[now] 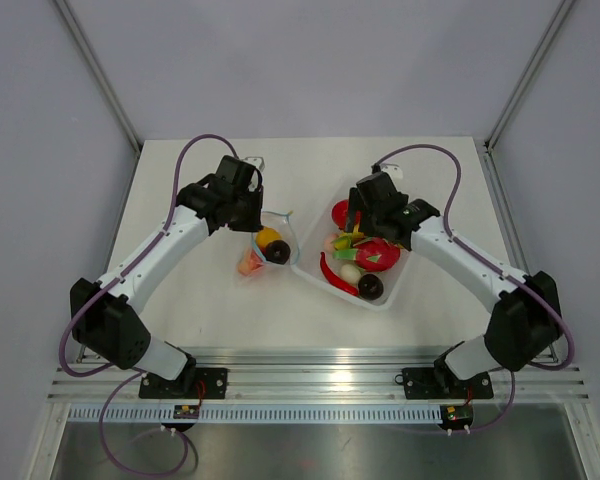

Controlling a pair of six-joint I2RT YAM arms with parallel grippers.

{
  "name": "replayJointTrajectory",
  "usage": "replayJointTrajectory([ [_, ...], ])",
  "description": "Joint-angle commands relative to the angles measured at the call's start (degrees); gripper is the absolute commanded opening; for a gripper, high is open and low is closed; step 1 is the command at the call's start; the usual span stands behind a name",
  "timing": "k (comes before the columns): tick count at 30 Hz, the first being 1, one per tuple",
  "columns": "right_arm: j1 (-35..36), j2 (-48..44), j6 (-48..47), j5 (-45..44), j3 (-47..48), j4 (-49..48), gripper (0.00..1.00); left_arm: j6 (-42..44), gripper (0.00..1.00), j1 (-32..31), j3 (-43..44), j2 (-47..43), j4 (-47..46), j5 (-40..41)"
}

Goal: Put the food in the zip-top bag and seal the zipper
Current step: Pick up the fake fruit from the bin.

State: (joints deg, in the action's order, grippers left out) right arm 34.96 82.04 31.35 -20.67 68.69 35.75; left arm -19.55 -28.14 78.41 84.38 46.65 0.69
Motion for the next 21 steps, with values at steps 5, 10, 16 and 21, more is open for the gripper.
replayJointTrajectory([
  [5,-5.7,11.5,-12.5,10.5,9.1,-11.2,1.0,-0.4,0.0,-0.2,1.2,-2.9,-1.0,-1.3],
  [10,-7.1,16.8,-15.2,16.0,12.1,-14.2,1.0,-0.2,0.0,-0.2,2.0,-2.4,-0.3,-1.2],
  [16,-8.4,22.5,-15.6,18.7,14.1,-16.1,0.99,0.2,0.0,-0.2,2.3,-2.0,0.7,-1.0],
  [21,-9.0,25.9,-15.8,20.1,14.4,-17.8,0.99,0.3,0.0,-0.2,2.3,-2.3,1.1,-1.0],
])
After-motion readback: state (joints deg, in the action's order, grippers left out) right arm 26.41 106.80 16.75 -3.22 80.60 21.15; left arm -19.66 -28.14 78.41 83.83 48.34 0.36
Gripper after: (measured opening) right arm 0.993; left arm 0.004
